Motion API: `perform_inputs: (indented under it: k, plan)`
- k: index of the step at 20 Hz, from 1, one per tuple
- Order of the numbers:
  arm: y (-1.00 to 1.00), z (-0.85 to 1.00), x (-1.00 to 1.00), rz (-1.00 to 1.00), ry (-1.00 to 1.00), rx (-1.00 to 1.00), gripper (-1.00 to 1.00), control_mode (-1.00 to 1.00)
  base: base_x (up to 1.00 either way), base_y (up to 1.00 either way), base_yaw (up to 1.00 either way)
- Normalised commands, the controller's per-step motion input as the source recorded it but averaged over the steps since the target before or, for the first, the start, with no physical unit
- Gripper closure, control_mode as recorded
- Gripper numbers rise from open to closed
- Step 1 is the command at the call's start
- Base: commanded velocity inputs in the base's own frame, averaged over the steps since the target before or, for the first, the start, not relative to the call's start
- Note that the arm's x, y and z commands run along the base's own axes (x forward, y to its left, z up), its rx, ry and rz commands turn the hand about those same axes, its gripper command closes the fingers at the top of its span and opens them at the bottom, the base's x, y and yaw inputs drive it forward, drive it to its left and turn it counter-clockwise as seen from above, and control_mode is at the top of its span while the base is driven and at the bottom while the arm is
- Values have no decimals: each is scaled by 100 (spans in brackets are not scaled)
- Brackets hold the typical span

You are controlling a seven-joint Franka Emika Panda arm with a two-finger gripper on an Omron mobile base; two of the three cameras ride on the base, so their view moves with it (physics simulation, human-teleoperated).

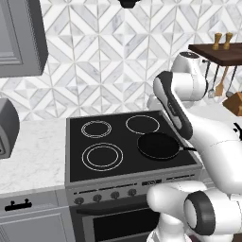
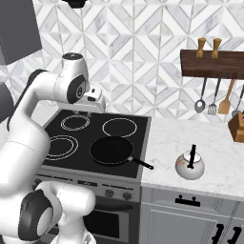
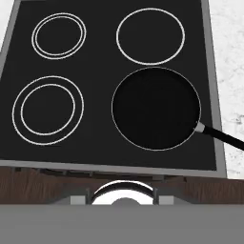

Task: Pick the kettle from the counter and place it on a stove burner. Then turn the burner on.

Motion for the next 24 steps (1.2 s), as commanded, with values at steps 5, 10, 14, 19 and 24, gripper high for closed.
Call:
perform_inputs:
  k: [5, 10, 14, 19, 24]
  plan:
    - [-2, -26, -18, -11, -14, -3, -100, -100, 0, 0, 0]
    - [-45, -4, -18, -33, -24, 0, -100, -100, 0, 0, 0]
    - [-79, 0, -15, -41, -16, 1, -100, -100, 0, 0, 0]
    - [-86, 0, 4, -39, -1, 0, -100, -100, 0, 0, 0]
    - [-100, 0, 15, -27, 1, 3, -100, -100, 0, 0, 0]
